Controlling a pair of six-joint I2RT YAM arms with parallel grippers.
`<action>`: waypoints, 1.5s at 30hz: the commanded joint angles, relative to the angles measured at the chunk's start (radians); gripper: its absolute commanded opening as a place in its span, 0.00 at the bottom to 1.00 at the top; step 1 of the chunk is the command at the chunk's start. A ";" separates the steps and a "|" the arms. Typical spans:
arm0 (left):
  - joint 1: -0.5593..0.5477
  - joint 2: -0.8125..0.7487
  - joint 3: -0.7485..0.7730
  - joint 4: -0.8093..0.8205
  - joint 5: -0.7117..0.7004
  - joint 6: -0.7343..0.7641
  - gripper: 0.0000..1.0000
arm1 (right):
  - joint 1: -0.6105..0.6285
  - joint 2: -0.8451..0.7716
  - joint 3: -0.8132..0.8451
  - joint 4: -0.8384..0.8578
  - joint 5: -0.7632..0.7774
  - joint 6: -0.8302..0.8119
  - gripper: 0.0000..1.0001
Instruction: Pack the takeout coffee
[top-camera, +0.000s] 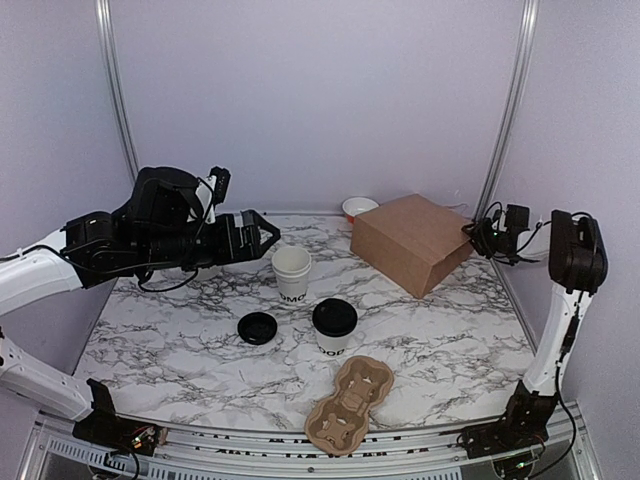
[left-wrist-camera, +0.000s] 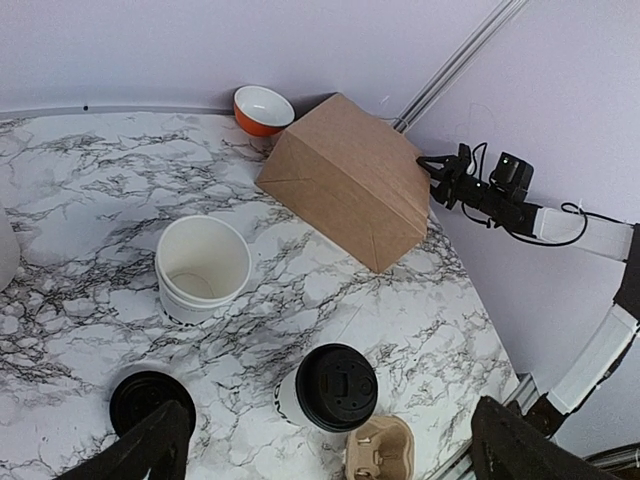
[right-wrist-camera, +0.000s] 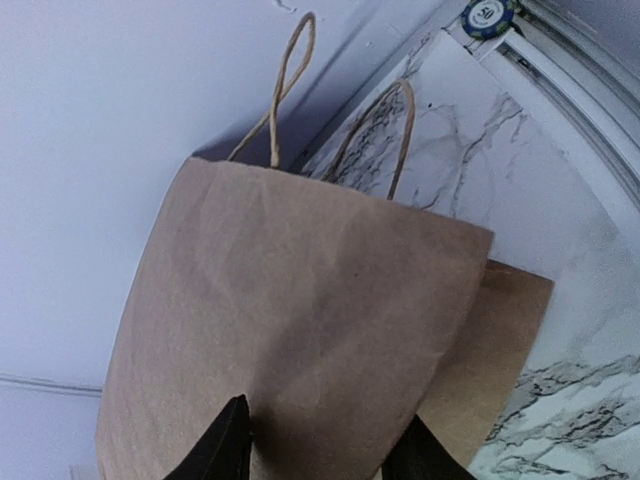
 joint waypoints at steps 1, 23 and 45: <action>0.001 -0.030 -0.013 -0.038 -0.025 -0.004 0.99 | -0.007 0.059 0.096 0.024 -0.023 0.029 0.34; 0.001 0.043 0.033 -0.023 -0.010 0.003 0.99 | 0.167 -0.461 -0.314 0.242 0.228 -0.093 0.00; 0.008 0.213 0.321 0.109 0.247 -0.021 0.99 | 0.551 -0.997 -0.341 0.054 0.548 -0.602 0.00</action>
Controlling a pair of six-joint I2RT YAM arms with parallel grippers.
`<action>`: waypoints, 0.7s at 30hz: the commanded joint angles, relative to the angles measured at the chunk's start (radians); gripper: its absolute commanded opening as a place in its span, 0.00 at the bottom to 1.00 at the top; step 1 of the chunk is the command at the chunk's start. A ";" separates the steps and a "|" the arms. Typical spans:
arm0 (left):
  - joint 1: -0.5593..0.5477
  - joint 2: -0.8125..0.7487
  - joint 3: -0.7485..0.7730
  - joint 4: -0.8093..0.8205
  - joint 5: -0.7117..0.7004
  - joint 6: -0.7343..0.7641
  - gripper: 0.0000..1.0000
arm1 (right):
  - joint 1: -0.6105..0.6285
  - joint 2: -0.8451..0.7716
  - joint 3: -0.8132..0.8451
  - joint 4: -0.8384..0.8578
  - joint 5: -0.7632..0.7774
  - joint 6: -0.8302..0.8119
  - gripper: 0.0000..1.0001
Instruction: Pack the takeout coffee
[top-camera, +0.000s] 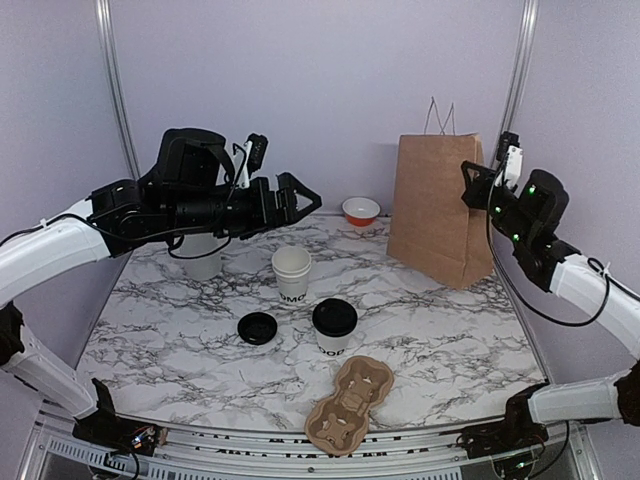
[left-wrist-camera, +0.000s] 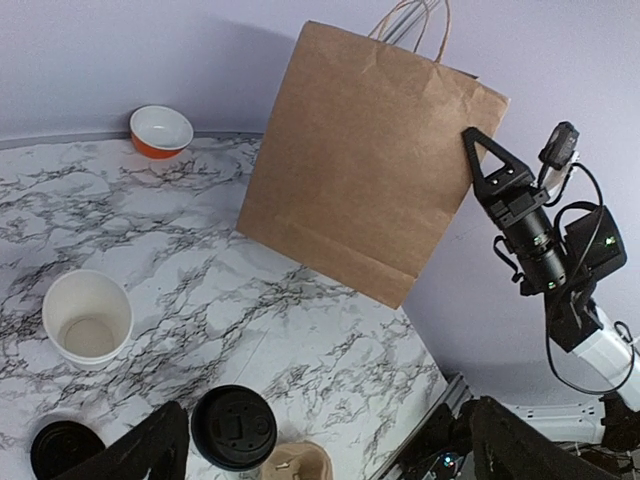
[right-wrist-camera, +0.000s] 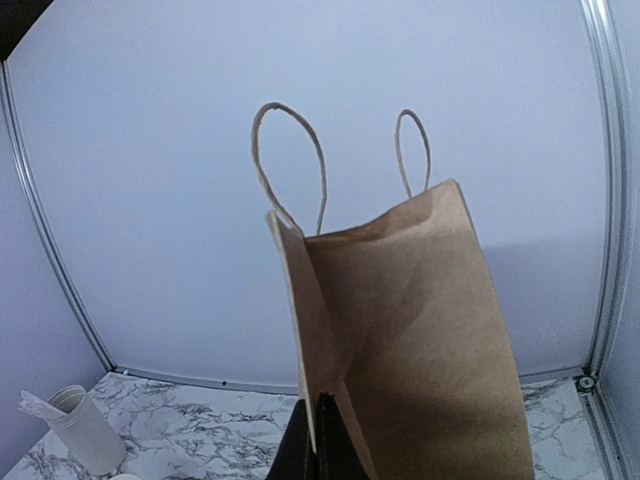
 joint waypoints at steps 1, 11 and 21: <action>0.008 0.041 0.093 0.071 0.094 -0.038 0.99 | 0.070 -0.041 0.059 -0.052 0.094 -0.129 0.00; 0.058 0.268 0.391 0.099 0.203 -0.245 0.99 | 0.348 -0.019 0.015 -0.030 0.409 -0.386 0.00; 0.088 0.427 0.545 0.098 0.292 -0.298 0.94 | 0.616 0.092 -0.016 0.059 0.700 -0.630 0.00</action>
